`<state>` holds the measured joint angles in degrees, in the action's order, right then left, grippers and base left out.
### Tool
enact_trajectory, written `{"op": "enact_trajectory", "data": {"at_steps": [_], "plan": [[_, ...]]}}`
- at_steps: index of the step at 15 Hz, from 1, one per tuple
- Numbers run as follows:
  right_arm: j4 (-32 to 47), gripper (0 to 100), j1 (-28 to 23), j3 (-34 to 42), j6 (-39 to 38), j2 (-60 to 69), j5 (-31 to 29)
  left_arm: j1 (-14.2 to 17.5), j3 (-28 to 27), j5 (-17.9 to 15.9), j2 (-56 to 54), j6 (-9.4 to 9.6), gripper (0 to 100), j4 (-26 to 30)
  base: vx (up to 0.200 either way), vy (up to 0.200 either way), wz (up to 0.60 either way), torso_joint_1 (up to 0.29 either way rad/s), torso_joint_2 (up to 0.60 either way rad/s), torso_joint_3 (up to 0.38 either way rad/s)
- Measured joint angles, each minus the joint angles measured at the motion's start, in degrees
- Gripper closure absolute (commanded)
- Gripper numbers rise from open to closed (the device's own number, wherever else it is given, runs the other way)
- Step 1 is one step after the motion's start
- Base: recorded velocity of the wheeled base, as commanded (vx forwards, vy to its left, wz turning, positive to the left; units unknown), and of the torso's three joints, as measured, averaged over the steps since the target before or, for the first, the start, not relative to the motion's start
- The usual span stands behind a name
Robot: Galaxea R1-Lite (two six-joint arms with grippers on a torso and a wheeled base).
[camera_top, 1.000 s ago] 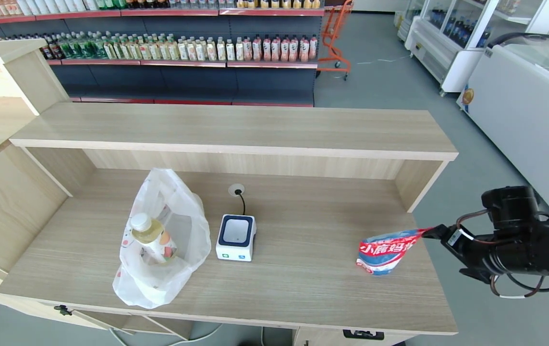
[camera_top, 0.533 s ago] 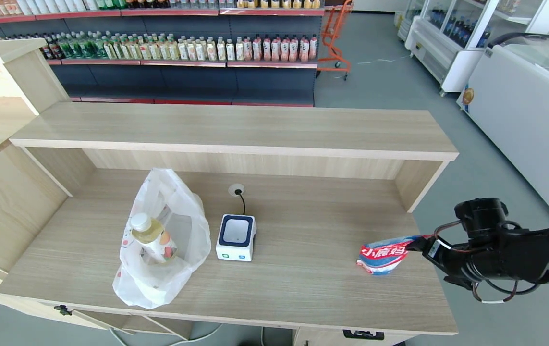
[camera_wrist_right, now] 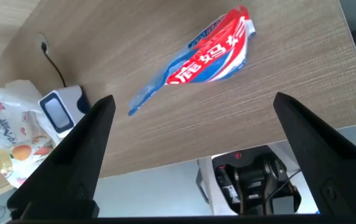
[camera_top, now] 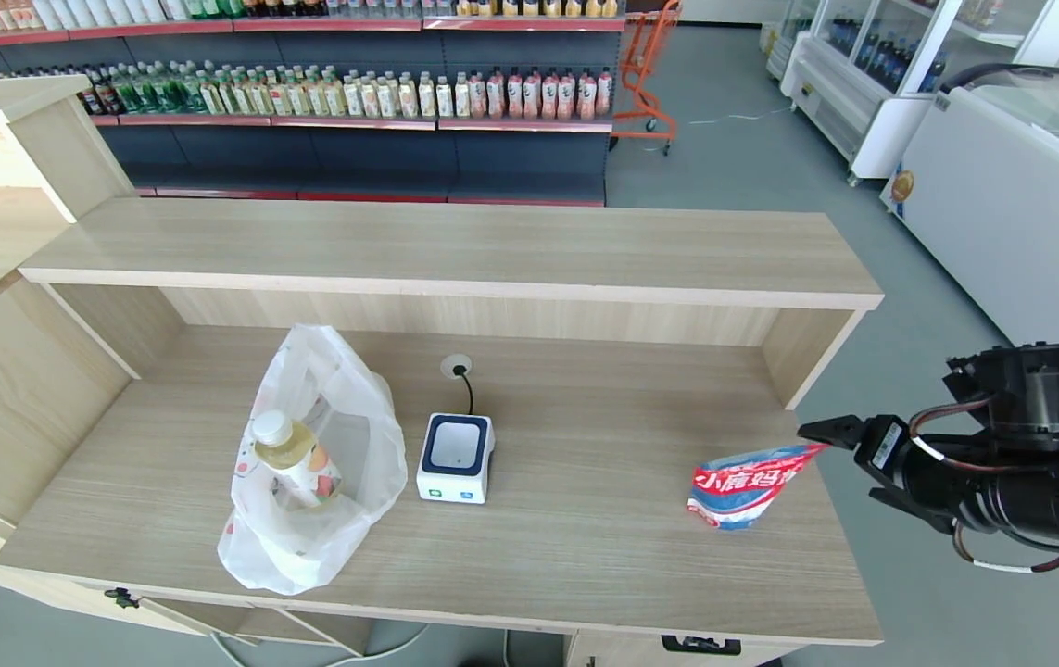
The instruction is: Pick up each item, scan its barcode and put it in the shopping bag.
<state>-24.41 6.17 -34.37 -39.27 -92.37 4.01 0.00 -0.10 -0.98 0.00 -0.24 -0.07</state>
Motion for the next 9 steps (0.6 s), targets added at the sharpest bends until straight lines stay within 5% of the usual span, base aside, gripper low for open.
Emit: {"op": "enact_trajectory", "data": {"at_steps": [9], "plan": [[-13.82, 0, 1.68, -6.1, 0.62, -21.82, -1.17, 0.0, 0.0, 0.0, 0.0, 0.0, 0, 0.0, 0.0, 0.0, 0.0, 0.0, 0.0, 0.0]]}}
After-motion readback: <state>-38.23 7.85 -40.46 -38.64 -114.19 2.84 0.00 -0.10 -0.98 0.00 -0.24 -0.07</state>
